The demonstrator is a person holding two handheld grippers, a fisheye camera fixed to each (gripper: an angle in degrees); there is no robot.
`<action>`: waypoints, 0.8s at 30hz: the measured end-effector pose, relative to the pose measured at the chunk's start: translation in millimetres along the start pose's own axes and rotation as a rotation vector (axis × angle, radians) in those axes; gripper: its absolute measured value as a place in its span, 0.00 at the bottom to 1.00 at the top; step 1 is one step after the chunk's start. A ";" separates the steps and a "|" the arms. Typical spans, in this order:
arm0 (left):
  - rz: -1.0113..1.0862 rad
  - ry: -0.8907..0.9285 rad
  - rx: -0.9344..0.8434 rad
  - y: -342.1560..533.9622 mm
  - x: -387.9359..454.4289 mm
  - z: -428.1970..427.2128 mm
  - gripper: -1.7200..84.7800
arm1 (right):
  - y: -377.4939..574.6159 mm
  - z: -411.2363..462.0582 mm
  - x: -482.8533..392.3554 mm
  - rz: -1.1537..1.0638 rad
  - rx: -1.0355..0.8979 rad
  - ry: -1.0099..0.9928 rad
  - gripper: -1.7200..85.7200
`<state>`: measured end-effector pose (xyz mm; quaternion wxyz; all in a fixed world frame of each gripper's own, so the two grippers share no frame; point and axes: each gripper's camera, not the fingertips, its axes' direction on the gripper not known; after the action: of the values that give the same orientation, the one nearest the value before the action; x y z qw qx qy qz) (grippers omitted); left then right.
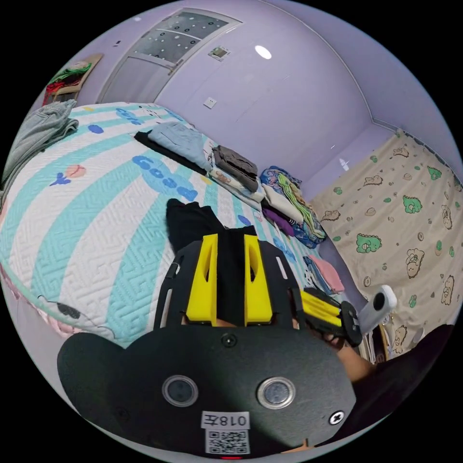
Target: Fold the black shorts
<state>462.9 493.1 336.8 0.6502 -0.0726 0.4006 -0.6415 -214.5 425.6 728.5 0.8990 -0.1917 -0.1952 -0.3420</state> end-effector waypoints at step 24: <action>0.065 0.123 -0.184 -28.4 19.8 -18.0 0.22 | 2.7 20.5 -145.9 -0.315 -0.199 -0.010 0.02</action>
<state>426.9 478.2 333.6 0.6354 -0.0793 0.4991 -0.5839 -317.8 516.0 675.0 0.8101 -0.2484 -0.1925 -0.4950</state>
